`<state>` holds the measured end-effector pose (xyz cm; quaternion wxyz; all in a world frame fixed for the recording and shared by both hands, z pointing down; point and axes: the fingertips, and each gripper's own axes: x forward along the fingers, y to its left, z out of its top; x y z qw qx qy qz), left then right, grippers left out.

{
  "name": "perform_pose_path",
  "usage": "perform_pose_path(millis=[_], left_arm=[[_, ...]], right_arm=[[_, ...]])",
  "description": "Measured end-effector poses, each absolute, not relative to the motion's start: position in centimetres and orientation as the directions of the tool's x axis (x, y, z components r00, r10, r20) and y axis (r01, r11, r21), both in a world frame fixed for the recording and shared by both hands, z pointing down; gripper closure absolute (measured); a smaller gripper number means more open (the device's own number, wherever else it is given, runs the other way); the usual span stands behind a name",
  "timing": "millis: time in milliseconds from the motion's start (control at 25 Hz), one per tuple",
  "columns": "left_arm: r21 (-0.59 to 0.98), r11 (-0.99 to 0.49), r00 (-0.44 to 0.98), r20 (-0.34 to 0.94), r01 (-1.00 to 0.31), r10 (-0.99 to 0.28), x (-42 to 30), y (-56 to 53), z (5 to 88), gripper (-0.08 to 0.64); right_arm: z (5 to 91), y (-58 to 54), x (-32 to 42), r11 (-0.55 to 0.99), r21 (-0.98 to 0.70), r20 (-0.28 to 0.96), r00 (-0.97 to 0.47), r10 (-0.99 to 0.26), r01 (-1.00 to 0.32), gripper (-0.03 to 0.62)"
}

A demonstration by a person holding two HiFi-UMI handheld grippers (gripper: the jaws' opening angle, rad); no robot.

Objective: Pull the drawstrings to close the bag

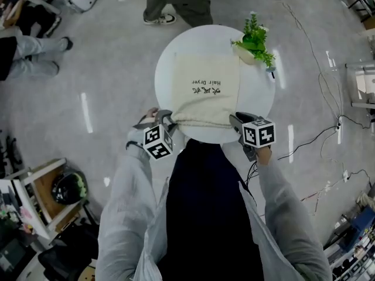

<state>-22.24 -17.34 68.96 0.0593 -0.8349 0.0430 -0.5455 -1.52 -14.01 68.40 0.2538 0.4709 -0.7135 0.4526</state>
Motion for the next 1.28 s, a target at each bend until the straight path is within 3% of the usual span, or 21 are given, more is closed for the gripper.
perform_pose_path(millis=[240, 480, 680, 840, 1080, 1280], left_arm=[[-0.119, -0.992, 0.394, 0.914, 0.043, -0.092, -21.7, -15.8, 68.8, 0.425], [-0.18, -0.976, 0.347, 0.929, 0.124, -0.127, -22.4, -15.3, 69.6, 0.523], [-0.197, -0.972, 0.349, 0.926, 0.128, -0.142, -21.7, -14.9, 69.6, 0.532], [-0.228, -0.971, 0.329, 0.924, 0.071, -0.193, -22.4, -15.1, 69.3, 0.537], [-0.321, -0.947, 0.191, 0.93, 0.009, -0.314, -24.8, -15.5, 70.0, 0.532], [-0.358, -0.92, 0.111, 0.919, -0.159, -0.377, -26.6, -16.7, 69.9, 0.532]], right_arm=[[68.1, -14.0, -1.0, 0.147, -0.436, 0.782, -0.454, -0.427, -0.888, 0.56], [67.9, -13.7, 0.4, 0.121, -0.421, 0.786, -0.428, -0.447, -0.899, 0.572], [67.8, -13.0, 1.3, 0.091, -0.414, 0.784, -0.405, -0.47, -0.906, 0.574], [67.5, -12.7, 2.2, 0.05, -0.398, 0.779, -0.366, -0.509, -0.916, 0.577], [67.2, -12.2, 3.6, -0.046, -0.301, 0.79, -0.222, -0.572, -0.952, 0.58], [66.8, -11.6, 5.0, -0.206, -0.283, 0.779, -0.099, -0.619, -0.937, 0.58]])
